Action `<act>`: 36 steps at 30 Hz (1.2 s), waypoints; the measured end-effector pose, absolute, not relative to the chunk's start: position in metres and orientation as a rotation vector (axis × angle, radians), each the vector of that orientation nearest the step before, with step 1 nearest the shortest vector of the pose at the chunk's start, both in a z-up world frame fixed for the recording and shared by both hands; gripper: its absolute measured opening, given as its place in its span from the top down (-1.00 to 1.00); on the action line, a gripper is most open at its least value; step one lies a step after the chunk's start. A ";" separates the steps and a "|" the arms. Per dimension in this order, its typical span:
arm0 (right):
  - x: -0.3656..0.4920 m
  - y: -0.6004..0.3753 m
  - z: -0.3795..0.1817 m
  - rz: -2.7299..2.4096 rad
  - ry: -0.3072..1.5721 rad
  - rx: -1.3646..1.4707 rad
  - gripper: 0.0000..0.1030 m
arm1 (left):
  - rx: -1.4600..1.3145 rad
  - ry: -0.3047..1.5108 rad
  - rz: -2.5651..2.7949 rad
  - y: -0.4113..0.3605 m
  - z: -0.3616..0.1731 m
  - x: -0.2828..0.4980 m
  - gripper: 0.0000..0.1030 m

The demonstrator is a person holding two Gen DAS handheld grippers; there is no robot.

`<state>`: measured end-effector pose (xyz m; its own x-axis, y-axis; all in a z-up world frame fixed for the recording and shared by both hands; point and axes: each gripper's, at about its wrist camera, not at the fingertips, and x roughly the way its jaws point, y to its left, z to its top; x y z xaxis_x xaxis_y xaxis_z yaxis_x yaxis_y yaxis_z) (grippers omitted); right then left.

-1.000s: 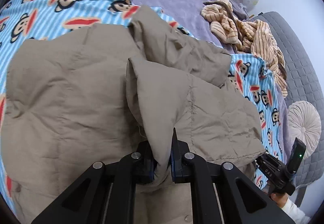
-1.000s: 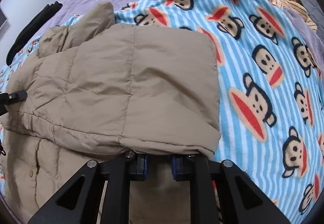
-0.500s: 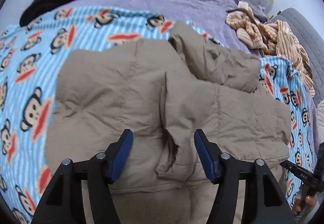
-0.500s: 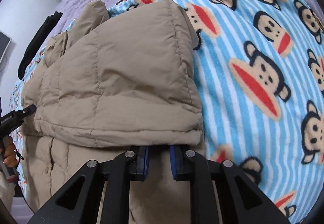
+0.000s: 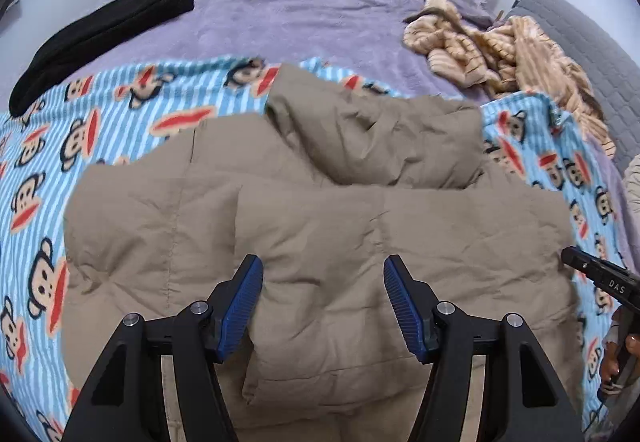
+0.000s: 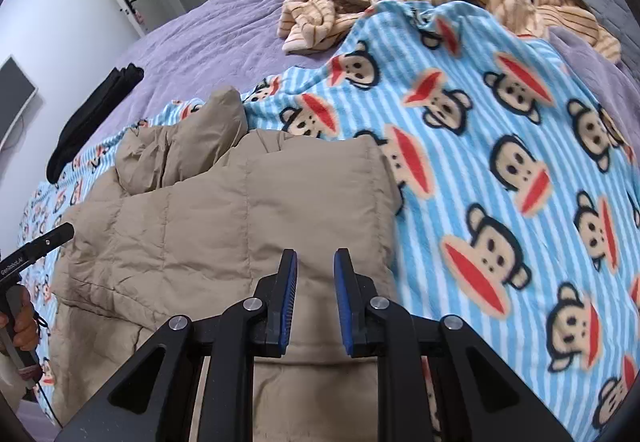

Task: Fold large clothes
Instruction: 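Release the folded side with both grippers and withdraw them, then move both open grippers over the jacket toward its hem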

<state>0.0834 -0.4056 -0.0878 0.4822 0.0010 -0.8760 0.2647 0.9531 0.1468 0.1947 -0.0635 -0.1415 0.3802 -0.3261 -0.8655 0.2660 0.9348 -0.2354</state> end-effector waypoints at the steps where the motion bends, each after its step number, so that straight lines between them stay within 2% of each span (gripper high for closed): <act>1: 0.089 -0.404 -0.098 -0.166 1.075 0.261 0.59 | -0.073 1.150 -0.364 -0.061 -0.155 0.197 -0.25; 3: 0.102 -0.406 -0.125 -0.189 1.121 0.231 0.59 | -0.095 1.156 -0.390 -0.058 -0.175 0.198 -0.25; 6: 0.105 -0.420 -0.160 -0.185 1.132 0.277 0.59 | -0.017 1.132 -0.390 -0.068 -0.177 0.194 -0.26; 13: 0.105 -0.415 -0.157 -0.207 1.140 0.235 0.55 | -0.006 1.139 -0.328 -0.057 -0.158 0.185 -0.26; 14: 0.103 -0.414 -0.153 -0.214 1.150 0.227 0.45 | -0.005 1.134 -0.315 -0.052 -0.154 0.182 -0.26; 17: 0.089 -0.411 -0.135 -0.234 1.139 0.198 -0.03 | -0.006 1.132 -0.288 -0.036 -0.148 0.172 -0.26; 18: 0.082 -0.409 -0.130 -0.242 1.131 0.183 -0.11 | 0.001 1.134 -0.281 -0.032 -0.148 0.169 -0.26; 21: 0.062 -0.402 -0.121 -0.273 1.130 0.117 -0.22 | 0.032 1.152 -0.251 -0.027 -0.153 0.164 -0.26; 24: 0.046 -0.402 -0.125 -0.294 1.177 0.092 -0.24 | 0.036 1.157 -0.234 -0.025 -0.146 0.159 -0.26; 29: 0.017 -0.414 -0.111 -0.311 1.181 0.197 -0.26 | 0.030 1.182 -0.239 -0.023 -0.130 0.142 -0.26; 32: 0.003 -0.416 -0.103 -0.283 1.181 0.287 -0.36 | 0.043 1.209 -0.231 -0.024 -0.125 0.126 -0.26; 34: -0.005 -0.416 -0.102 -0.259 1.191 0.352 -0.37 | 0.039 1.221 -0.217 -0.025 -0.122 0.114 -0.53; 35: -0.010 -0.416 -0.102 -0.250 1.196 0.380 -0.37 | 0.034 1.219 -0.211 -0.024 -0.121 0.107 -0.89; 36: -0.013 -0.415 -0.102 -0.241 1.199 0.402 -0.38 | 0.032 1.206 -0.203 -0.024 -0.118 0.100 -0.96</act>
<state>-0.0126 -0.4145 -0.1023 0.3496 0.0295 -0.9364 0.3892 0.9046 0.1738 0.0999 -0.0244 -0.1177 0.3408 -0.1393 -0.9297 0.1730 0.9814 -0.0837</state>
